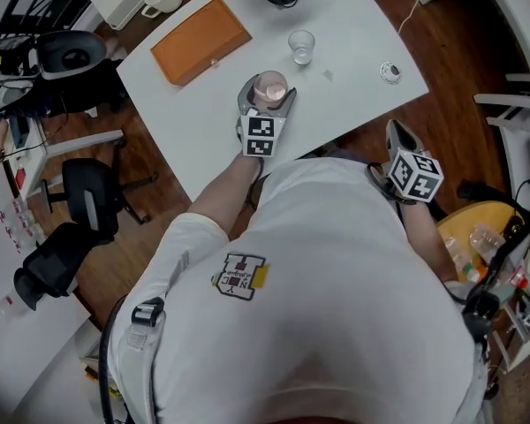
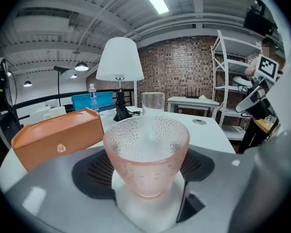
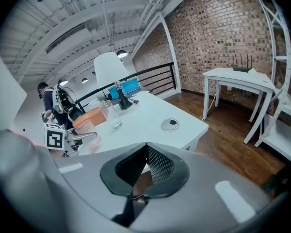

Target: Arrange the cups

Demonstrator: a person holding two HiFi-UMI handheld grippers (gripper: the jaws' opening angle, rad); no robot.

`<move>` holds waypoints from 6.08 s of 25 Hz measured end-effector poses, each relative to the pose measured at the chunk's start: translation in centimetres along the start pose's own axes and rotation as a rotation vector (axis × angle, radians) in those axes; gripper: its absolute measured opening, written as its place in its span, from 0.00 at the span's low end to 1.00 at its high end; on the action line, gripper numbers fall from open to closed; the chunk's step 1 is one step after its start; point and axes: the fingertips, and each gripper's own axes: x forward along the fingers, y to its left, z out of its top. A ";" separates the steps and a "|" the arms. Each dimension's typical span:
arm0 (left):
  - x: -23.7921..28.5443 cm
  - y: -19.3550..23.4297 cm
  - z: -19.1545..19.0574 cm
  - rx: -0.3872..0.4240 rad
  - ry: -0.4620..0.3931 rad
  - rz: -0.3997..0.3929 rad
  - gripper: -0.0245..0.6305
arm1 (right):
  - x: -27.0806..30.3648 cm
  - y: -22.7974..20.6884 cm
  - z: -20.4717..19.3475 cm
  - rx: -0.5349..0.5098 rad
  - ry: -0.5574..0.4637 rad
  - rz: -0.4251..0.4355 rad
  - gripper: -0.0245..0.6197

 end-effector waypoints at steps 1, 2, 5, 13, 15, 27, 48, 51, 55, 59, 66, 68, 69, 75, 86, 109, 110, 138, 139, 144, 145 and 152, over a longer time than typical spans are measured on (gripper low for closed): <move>-0.2 0.2 0.2 -0.003 -0.005 0.001 0.62 | 0.0 0.2 0.0 0.001 0.001 0.002 0.04; -0.3 0.5 0.5 -0.006 -0.012 0.003 0.62 | 0.1 0.3 0.0 0.004 0.001 0.004 0.04; -1.0 2.0 1.8 -0.004 -0.038 0.014 0.62 | 0.3 0.8 -0.3 0.014 0.001 0.014 0.04; -2.1 10.6 6.9 -0.005 -0.091 0.085 0.62 | 0.5 2.9 -1.2 0.014 -0.010 0.027 0.04; -1.8 13.0 8.3 0.001 -0.095 0.101 0.62 | 0.3 3.0 -1.4 0.021 -0.017 0.014 0.04; 3.7 21.5 11.6 -0.017 -0.059 0.120 0.62 | -2.6 1.4 -3.2 0.134 -0.050 -0.130 0.04; 7.1 24.2 10.4 -0.067 -0.041 0.118 0.62 | -4.5 1.0 -5.1 0.216 -0.059 -0.214 0.04; 7.1 24.2 10.4 -0.066 -0.041 0.114 0.62 | -4.4 1.0 -5.1 0.218 -0.062 -0.215 0.04; 7.2 24.2 10.6 -0.061 -0.051 0.112 0.62 | -4.4 1.1 -5.0 0.222 -0.073 -0.217 0.04; 7.1 24.1 10.4 -0.065 -0.058 0.108 0.62 | -4.6 1.3 -5.2 0.225 -0.076 -0.220 0.04; 7.0 24.0 10.2 -0.085 -0.068 0.100 0.63 | -4.8 1.1 -5.2 0.225 -0.083 -0.227 0.04; 6.6 24.0 10.3 -0.089 -0.084 0.101 0.64 | -4.7 1.2 -5.2 0.224 -0.084 -0.226 0.04; 6.4 24.0 10.3 -0.090 -0.092 0.101 0.64 | -4.7 1.2 -5.2 0.222 -0.084 -0.224 0.04; 4.2 24.3 10.4 -0.092 -0.115 0.122 0.64 | -4.0 1.4 -4.6 0.201 -0.082 -0.193 0.04; -0.7 22.8 7.1 -0.142 -0.116 0.148 0.58 | -2.6 2.6 -3.0 0.122 -0.078 -0.118 0.04; -7.8 11.7 -2.0 -0.192 0.004 0.088 0.04 | 3.1 9.5 -1.0 -0.032 0.000 0.072 0.04; -8.1 11.1 -2.5 -0.197 0.014 0.085 0.04 | 3.6 9.8 -0.7 -0.054 0.005 0.087 0.04; -9.7 -2.0 -7.5 -0.399 0.193 0.224 0.04 | 12.0 14.8 -1.1 -0.710 0.300 0.632 0.04; -9.6 -1.7 -7.4 -0.397 0.188 0.227 0.04 | 12.3 14.7 -0.9 -0.715 0.296 0.626 0.04; -11.0 -1.9 -7.4 -0.369 0.192 0.189 0.04 | 11.0 15.4 -0.5 -0.710 0.259 0.585 0.04; -10.9 -1.7 -7.5 -0.361 0.195 0.181 0.04 | 10.9 15.7 -0.5 -0.718 0.255 0.586 0.04; -9.8 -1.6 -7.6 -0.315 0.213 0.130 0.04 | 11.1 16.1 0.5 -0.732 0.216 0.552 0.04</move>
